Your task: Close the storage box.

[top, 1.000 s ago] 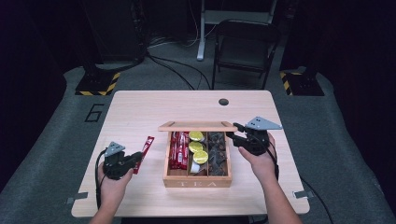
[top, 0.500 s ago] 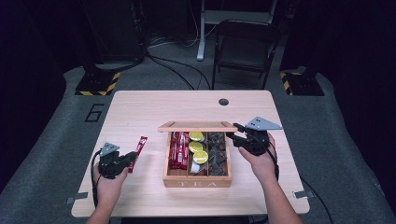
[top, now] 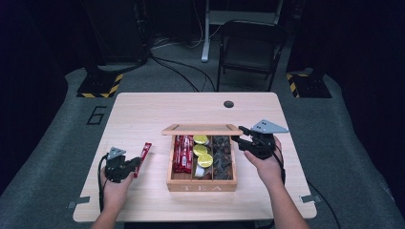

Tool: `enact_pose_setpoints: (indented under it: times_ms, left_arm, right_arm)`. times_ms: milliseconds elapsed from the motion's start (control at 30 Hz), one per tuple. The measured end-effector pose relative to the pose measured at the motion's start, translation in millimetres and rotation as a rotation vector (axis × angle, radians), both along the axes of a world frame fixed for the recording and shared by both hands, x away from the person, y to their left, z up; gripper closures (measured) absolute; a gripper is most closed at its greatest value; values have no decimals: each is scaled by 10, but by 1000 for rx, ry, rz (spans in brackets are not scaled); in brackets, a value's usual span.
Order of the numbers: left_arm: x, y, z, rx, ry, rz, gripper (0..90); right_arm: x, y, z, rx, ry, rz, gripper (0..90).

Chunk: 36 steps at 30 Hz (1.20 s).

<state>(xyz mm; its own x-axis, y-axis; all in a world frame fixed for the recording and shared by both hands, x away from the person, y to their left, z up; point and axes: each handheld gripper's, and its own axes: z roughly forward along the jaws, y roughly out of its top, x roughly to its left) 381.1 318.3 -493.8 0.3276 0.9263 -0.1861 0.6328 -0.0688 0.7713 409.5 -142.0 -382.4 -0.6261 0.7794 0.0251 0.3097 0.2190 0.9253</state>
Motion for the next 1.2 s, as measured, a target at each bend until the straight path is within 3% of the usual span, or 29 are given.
enact_pose_setpoints:
  times_ms: [467, 567, 967, 1200]
  left_arm:
    - [57, 13, -159, 54, 52, 13, 858]
    - [67, 2, -189, 66, 43, 22, 856]
    - [74, 21, -189, 48, 60, 25, 828]
    - [67, 21, -162, 40, 44, 34, 707]
  right_arm:
    - [5, -6, -2, 2, -2, 6, 563]
    - [2, -7, -3, 2, 0, 4, 563]
    - [-11, -2, -11, -2, 3, 0, 562]
    - [-13, -1, -13, -4, 0, 3, 562]
